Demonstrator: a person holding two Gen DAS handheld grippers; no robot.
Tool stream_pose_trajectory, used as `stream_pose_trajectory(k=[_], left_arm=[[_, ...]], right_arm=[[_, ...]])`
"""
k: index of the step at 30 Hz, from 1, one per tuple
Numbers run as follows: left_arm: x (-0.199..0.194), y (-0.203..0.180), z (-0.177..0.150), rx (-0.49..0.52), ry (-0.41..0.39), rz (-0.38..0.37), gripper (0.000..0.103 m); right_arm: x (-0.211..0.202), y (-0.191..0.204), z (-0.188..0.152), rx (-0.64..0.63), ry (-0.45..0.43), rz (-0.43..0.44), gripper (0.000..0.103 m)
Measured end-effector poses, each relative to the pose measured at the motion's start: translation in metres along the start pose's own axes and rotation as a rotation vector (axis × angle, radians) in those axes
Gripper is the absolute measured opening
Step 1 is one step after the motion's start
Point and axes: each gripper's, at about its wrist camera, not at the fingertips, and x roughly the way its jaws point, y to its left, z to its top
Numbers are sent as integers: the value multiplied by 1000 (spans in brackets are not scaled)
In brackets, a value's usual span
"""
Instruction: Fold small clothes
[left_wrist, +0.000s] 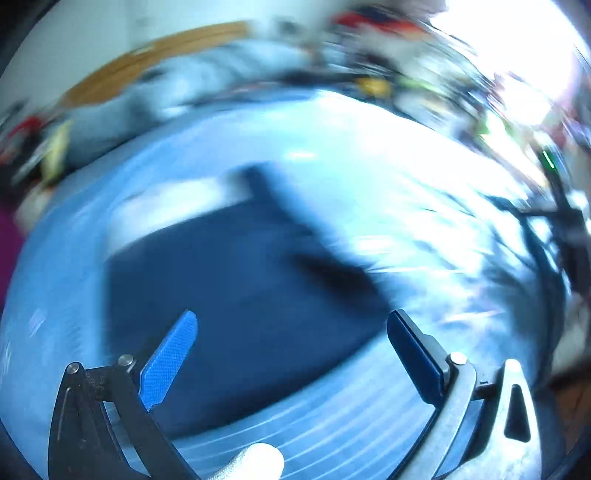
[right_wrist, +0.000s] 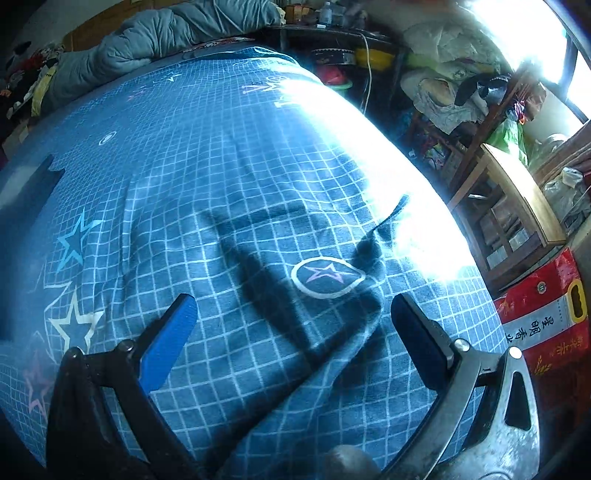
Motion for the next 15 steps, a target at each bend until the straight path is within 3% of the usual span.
stream_pose_trajectory(k=[2, 7, 15], left_arm=[[34, -63, 20, 54, 36, -56, 103], [89, -160, 58, 59, 84, -44, 103], [133, -202, 99, -88, 75, 90, 103]], right_arm=[[5, -6, 3, 31, 9, 30, 103], [1, 1, 14, 15, -1, 51, 103], [13, 18, 18, -48, -3, 79, 103]])
